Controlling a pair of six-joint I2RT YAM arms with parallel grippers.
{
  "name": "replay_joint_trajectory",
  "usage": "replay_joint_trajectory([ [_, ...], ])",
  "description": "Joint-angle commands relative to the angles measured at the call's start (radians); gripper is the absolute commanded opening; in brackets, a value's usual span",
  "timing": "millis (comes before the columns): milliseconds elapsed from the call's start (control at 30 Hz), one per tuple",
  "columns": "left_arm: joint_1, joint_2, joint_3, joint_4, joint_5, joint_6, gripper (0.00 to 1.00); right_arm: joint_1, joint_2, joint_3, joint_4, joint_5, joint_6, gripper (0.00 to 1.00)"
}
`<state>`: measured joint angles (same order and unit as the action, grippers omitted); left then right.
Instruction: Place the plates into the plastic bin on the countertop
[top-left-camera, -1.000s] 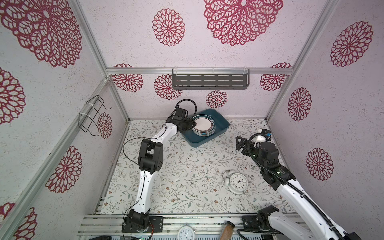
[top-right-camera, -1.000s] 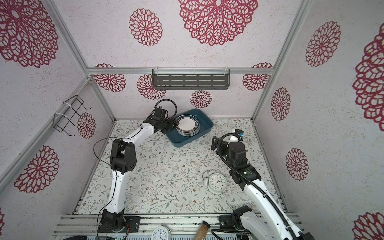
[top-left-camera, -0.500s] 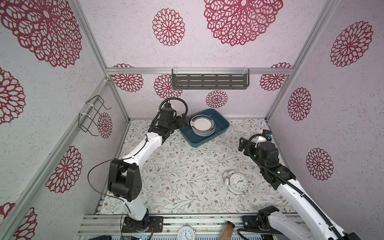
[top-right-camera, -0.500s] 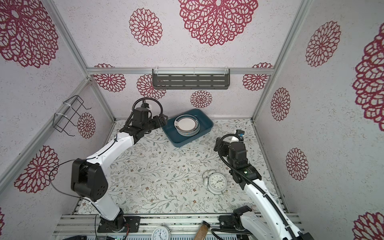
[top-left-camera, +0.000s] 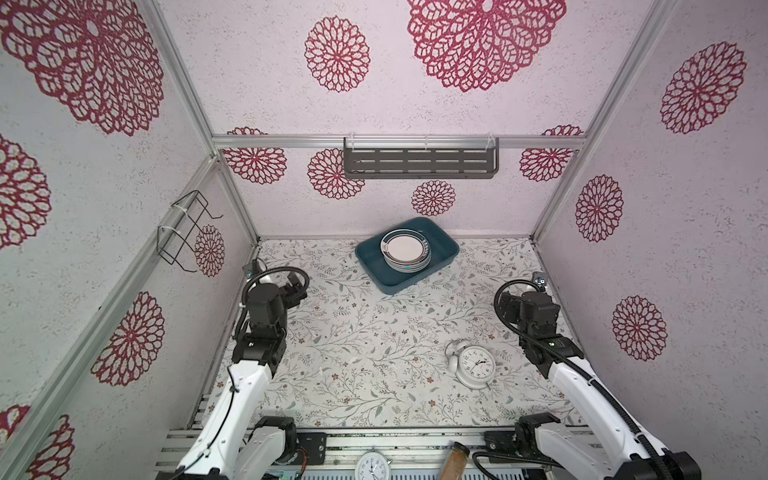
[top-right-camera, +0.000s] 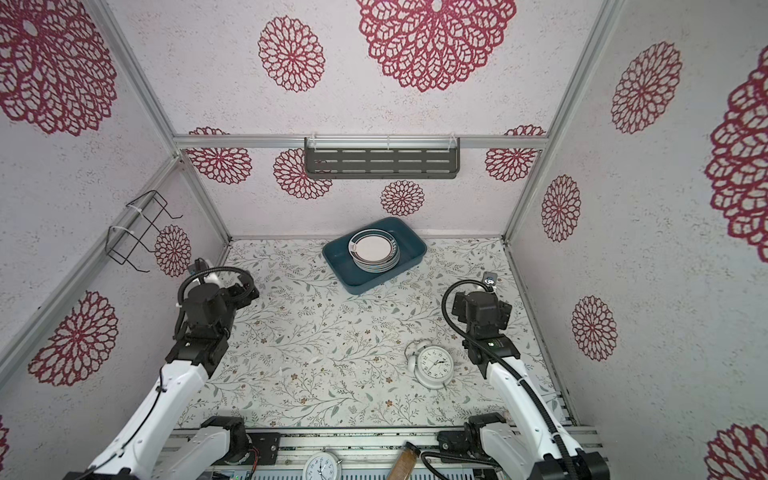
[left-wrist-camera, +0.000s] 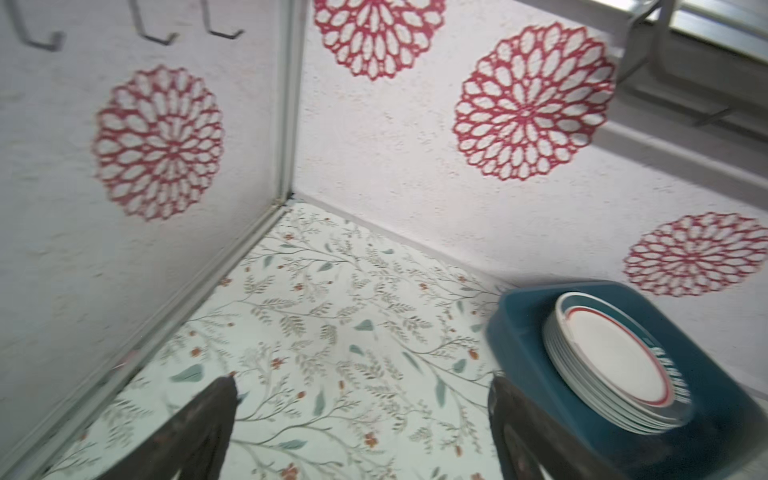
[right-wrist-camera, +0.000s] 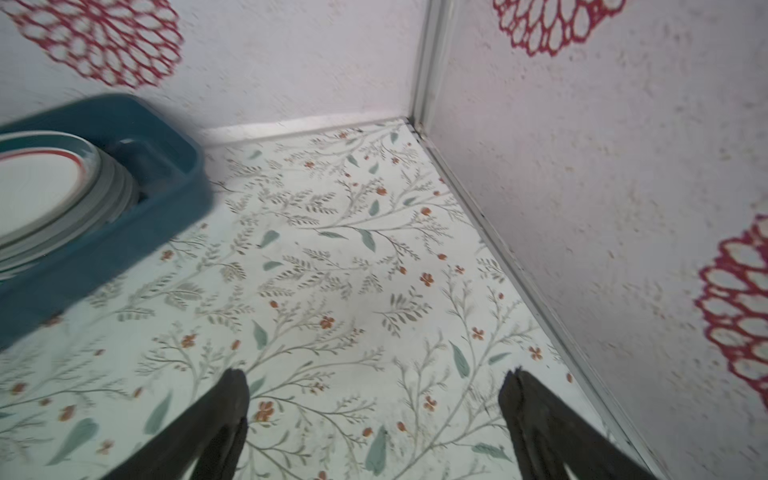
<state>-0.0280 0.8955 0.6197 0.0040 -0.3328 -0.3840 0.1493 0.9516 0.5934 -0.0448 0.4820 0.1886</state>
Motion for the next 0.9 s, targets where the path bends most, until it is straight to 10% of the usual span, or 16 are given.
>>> replay_joint_trajectory([
  [0, 0.042, -0.046, -0.136, 0.183, -0.073, 0.092, 0.97, -0.087, 0.02, -0.055, 0.149, 0.039, -0.029, 0.99],
  [433, 0.055, 0.446, -0.344, 0.959, -0.093, 0.256, 0.97, -0.166, 0.248, -0.247, 0.669, 0.001, -0.087, 0.99],
  [867, 0.058, 0.681, -0.343, 1.198, -0.047, 0.312, 0.97, -0.166, 0.404, -0.296, 0.96, -0.099, -0.167, 0.99],
])
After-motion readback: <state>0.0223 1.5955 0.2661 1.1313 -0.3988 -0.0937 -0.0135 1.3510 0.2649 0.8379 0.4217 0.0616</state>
